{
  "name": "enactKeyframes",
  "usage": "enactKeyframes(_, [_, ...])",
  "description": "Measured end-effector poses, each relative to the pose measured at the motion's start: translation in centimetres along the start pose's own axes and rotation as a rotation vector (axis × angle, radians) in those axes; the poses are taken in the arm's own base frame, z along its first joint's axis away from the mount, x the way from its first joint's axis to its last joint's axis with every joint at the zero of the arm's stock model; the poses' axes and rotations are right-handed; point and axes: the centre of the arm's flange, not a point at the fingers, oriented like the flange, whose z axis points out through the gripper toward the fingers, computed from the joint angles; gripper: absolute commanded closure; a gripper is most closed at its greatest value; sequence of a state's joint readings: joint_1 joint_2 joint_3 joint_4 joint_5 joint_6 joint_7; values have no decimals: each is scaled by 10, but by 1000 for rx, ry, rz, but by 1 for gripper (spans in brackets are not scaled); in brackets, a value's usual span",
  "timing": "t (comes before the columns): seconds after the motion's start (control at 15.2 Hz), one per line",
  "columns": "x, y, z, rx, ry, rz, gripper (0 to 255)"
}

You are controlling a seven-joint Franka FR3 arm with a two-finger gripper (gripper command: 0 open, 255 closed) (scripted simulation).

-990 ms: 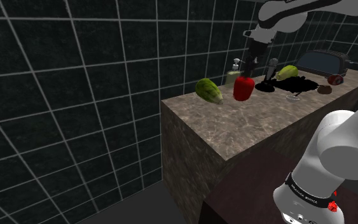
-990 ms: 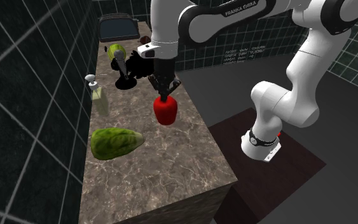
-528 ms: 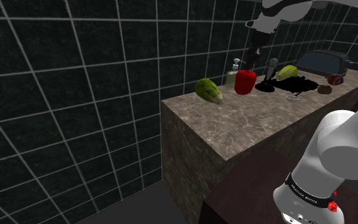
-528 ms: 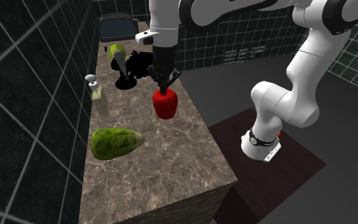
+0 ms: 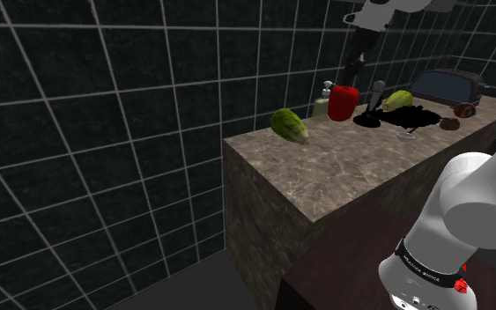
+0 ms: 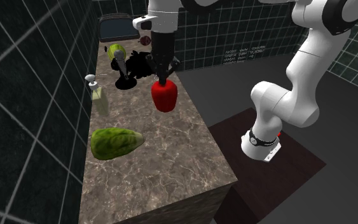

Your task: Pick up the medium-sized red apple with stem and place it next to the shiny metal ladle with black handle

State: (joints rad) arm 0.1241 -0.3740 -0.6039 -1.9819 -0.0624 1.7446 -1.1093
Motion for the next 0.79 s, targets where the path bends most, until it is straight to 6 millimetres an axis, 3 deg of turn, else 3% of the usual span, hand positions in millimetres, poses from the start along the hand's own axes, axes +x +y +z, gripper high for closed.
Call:
enactKeyframes(0.2, [-4,1,-13,0,0,0,255])
enactKeyframes(0.79, [-104,43,-32,1,0,2,255])
